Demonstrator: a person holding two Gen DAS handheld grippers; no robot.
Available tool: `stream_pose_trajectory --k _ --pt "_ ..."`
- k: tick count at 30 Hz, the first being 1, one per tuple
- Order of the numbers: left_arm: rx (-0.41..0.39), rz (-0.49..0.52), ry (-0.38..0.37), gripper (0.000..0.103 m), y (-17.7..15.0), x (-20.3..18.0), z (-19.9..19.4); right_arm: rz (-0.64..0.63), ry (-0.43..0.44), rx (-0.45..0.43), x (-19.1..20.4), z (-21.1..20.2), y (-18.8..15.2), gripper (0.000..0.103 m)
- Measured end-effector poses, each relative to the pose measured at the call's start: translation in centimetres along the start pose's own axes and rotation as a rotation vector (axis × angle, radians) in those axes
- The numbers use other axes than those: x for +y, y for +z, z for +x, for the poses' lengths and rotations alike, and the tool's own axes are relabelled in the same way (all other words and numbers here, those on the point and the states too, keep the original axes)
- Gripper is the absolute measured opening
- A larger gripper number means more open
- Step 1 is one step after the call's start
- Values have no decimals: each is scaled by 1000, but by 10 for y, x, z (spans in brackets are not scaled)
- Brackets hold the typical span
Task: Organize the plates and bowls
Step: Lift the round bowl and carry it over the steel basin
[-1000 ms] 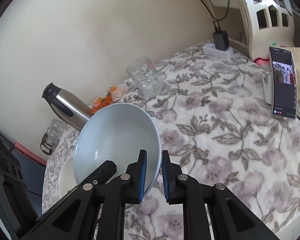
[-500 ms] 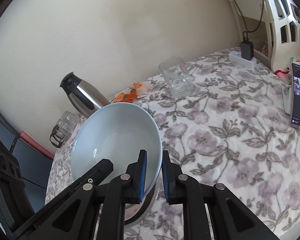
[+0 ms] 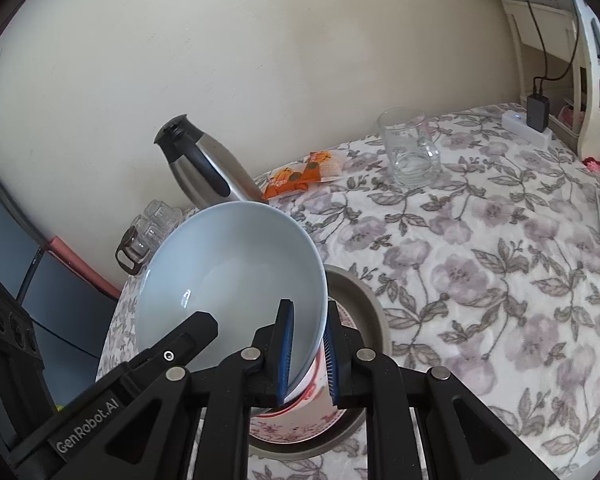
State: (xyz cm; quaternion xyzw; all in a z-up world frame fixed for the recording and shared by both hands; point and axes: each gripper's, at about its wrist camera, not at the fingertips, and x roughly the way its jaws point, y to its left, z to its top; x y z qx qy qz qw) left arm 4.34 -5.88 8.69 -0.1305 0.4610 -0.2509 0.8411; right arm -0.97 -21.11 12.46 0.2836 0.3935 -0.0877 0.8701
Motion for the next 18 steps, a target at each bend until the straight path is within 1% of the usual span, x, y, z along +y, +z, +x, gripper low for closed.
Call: stream_pose_trajectory --k 10,18 --pt "-20 -50 2 24 6 33 -15 -36 24 18 32 11 -5 16" --pt "-20 -79 9 24 9 53 -20 -59 18 42 48 23 -13 16"
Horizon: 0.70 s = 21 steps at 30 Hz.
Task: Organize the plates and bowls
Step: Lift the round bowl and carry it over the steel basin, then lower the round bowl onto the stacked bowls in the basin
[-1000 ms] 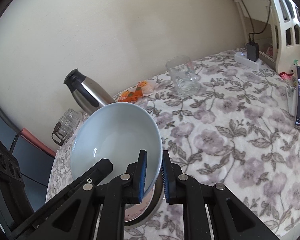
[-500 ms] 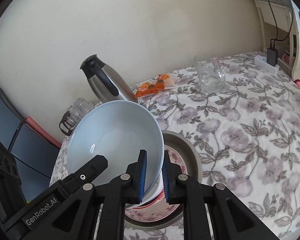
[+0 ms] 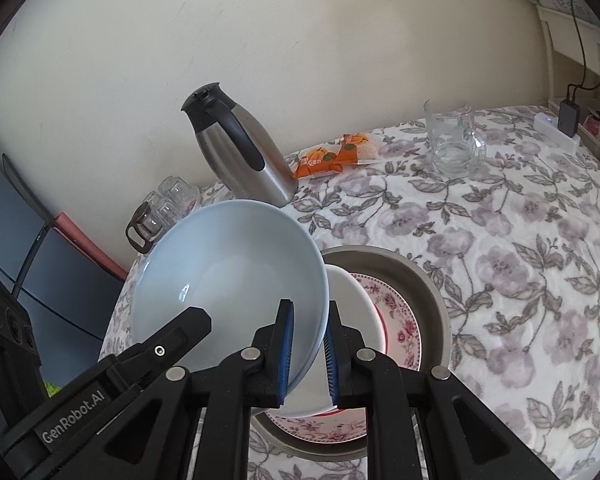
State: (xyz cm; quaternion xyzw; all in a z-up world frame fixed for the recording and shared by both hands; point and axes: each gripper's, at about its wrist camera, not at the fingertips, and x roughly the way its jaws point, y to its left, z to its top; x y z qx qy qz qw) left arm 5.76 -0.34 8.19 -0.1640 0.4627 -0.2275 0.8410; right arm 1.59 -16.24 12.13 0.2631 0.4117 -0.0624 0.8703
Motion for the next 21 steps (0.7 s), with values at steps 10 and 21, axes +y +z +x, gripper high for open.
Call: stream_pose_trajectory --k 10,21 --pt "28 -27 8 24 -1 16 4 -15 -22 27 8 9 -7 16" --pt "69 -24 20 24 -5 16 14 -6 -46 59 1 16 -10 16"
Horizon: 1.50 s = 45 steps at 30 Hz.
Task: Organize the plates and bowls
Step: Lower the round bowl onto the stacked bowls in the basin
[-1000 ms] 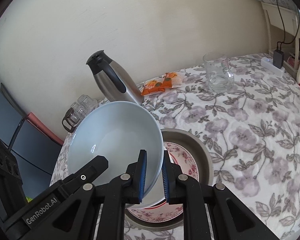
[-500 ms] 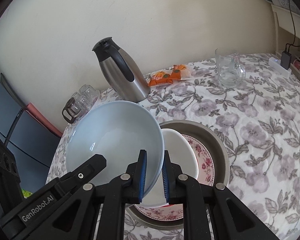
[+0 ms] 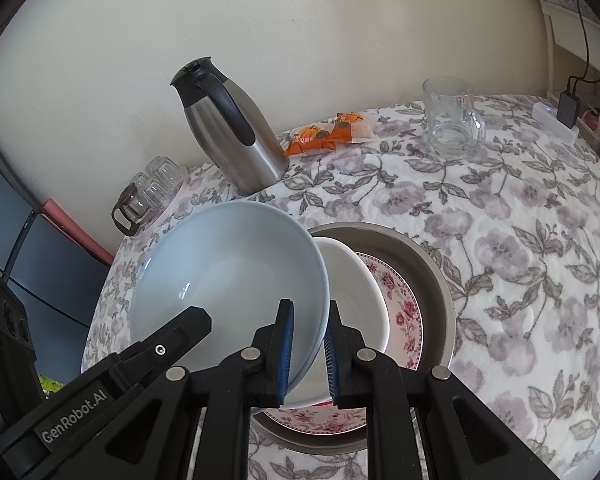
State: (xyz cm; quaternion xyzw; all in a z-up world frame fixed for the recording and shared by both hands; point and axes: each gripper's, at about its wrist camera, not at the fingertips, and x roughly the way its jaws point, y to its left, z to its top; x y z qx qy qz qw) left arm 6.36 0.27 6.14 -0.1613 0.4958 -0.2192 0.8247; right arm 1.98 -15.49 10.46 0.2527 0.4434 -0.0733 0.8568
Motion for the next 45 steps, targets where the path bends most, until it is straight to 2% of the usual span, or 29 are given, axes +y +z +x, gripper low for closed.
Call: stream_pose_trajectory --k 17,26,35,41,45 --pt "67 11 16 24 -6 -4 19 17 -28 37 -13 7 -2 17" --pt "73 17 30 25 -7 -3 22 22 -38 36 -15 6 -2 17" --pt "75 32 46 29 -8 -6 22 26 -39 28 -18 4 -1 17" --pt "26 56 47 34 -5 -10 11 34 -29 15 -20 1 1 17" --pt "26 53 49 34 -5 -10 11 33 -29 15 -21 1 1 17"
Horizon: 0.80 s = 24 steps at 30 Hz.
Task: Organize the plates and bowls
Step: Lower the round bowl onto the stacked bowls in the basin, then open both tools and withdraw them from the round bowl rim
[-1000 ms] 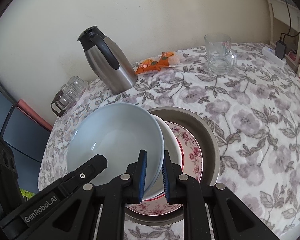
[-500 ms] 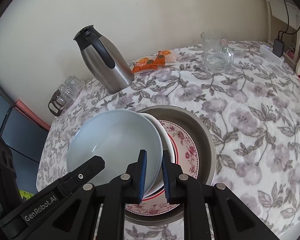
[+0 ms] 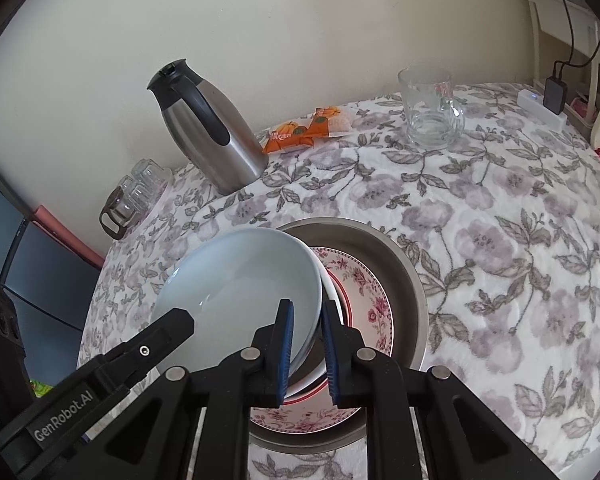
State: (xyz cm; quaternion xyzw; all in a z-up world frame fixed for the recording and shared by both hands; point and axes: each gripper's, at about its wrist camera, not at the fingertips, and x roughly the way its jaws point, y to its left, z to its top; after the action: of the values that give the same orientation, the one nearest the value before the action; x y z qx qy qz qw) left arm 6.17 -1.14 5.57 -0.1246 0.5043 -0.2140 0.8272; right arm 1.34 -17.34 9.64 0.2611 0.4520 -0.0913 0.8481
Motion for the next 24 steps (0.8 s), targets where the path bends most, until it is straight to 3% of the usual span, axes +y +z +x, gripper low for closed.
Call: stream_pose_trajectory --k 7,24 --pt "-48 -33 10 34 2 5 -8 0 -3 -5 0 -2 0 17" --pt "-11 -33 18 34 1 5 4 4 -14 -10 -2 -6 0 19"
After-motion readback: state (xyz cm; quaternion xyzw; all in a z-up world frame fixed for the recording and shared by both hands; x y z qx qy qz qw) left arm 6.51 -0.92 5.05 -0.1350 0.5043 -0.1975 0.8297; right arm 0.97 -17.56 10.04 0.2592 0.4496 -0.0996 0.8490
